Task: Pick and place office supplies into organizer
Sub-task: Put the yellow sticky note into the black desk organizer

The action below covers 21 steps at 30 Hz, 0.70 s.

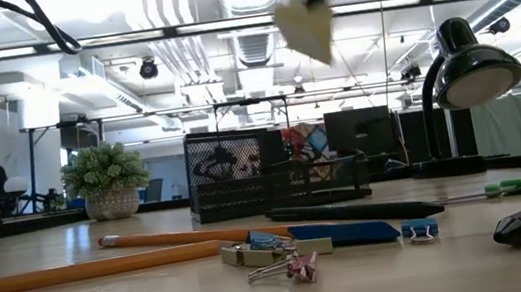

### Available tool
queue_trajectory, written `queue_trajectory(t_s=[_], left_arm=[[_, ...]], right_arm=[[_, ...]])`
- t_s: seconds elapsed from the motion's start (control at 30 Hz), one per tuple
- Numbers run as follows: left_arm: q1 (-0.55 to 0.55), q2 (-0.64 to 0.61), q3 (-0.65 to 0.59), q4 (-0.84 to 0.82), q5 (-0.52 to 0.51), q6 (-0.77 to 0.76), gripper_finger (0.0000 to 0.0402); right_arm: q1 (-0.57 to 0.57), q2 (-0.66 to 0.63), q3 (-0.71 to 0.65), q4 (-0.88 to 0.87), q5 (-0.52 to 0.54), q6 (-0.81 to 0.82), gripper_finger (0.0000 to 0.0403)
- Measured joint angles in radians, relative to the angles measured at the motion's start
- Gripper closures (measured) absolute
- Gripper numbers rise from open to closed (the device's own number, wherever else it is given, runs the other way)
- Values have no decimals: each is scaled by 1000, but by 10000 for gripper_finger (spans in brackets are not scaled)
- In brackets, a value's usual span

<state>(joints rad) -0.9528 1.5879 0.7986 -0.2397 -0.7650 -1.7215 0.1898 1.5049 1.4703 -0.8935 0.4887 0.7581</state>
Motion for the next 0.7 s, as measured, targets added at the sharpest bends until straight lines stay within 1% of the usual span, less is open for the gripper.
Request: queue_trajectory(t_s=[0.07, 0.13, 0.23, 0.33, 0.4, 0.5, 0.63, 0.7], left_arm=[[3, -2, 2, 1, -2, 0, 402], [3, -8, 2, -1, -13, 0, 402], [4, -17, 2, 2, -39, 0, 402], [4, -20, 7, 8, -58, 0, 402], [4, -21, 8, 37, -62, 1, 402], [4, -21, 7, 71, -65, 2, 402], [4, -21, 10, 82, -112, 9, 402], [5, -21, 16, 83, -129, 9, 402]], right_arm=[[11, -30, -15, 114, -115, 56, 395], [19, -42, -23, 186, -207, 122, 395], [28, -39, -27, 203, -325, 227, 395], [49, -32, -58, 202, -413, 352, 395], [73, -30, -102, 261, -448, 415, 395], [111, -31, -193, 459, -487, 493, 395], [143, -5, -340, 885, -493, 606, 395], [151, 30, -405, 1082, -485, 669, 394]])
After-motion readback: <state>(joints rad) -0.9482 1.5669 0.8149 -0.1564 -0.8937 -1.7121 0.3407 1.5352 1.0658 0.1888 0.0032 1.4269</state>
